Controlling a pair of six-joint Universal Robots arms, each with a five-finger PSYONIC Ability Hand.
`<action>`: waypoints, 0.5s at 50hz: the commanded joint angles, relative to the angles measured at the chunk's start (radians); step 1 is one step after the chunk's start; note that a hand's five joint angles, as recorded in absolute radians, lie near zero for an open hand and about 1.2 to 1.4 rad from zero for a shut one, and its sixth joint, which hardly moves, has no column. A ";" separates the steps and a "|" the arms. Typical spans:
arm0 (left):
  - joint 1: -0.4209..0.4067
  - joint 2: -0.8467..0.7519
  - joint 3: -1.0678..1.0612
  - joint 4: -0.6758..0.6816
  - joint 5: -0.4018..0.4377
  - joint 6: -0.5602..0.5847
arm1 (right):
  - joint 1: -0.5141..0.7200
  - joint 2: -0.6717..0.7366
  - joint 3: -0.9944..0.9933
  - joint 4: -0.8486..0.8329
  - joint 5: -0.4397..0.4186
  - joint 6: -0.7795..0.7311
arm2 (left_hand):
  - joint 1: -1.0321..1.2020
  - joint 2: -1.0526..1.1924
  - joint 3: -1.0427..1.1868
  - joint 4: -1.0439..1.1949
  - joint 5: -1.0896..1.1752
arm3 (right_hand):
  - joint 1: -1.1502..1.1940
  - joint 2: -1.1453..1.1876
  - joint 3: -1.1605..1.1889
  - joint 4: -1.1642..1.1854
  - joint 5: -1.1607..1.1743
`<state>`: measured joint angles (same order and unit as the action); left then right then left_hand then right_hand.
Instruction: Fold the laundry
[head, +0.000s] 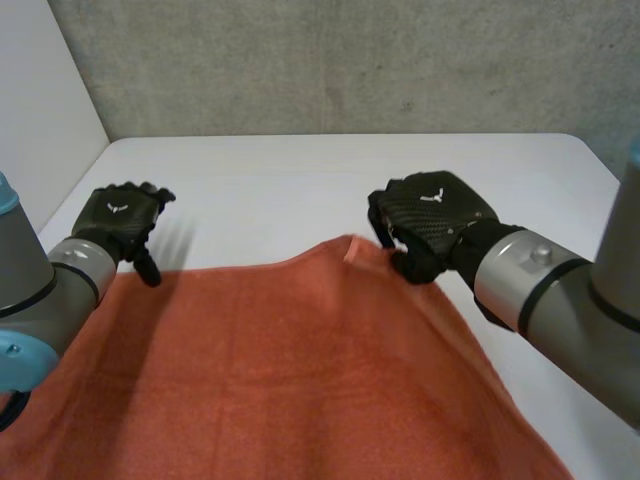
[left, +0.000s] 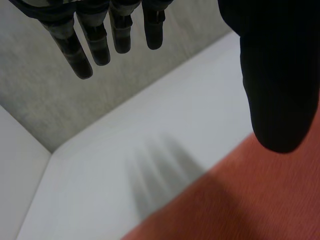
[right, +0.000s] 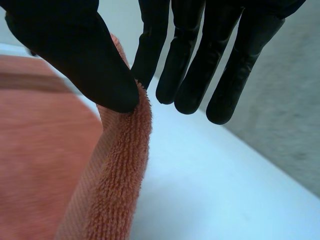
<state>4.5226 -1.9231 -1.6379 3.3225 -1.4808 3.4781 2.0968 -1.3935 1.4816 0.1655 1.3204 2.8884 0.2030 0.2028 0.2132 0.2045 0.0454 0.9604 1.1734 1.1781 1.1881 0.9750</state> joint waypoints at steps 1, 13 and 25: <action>0.056 -0.065 0.018 -0.006 0.111 0.042 | -0.009 -0.084 -0.026 0.264 -0.222 -0.060 | -0.025 -0.025 -0.035 -0.026 -0.042 | 0.436 0.223 0.218 0.208 0.247; 0.078 -0.099 0.021 -0.001 0.145 0.042 | -0.098 -0.110 0.045 0.496 -0.337 -0.377 | -0.025 -0.025 -0.035 -0.026 -0.042 | 0.436 0.223 0.218 0.208 0.247; 0.055 -0.149 0.013 -0.008 0.289 0.045 | -0.109 -0.108 0.031 0.491 -0.343 -0.385 | -0.001 -0.001 -0.011 -0.003 -0.018 | 0.436 0.223 0.218 0.208 0.247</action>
<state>4.5946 -2.0532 -1.6138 3.3193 -1.2825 3.5203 1.9903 -1.5027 1.5263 0.6686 0.9745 2.4926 0.2030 0.2028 0.2132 0.2046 0.0454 0.9603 1.1734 1.1782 1.1882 0.9835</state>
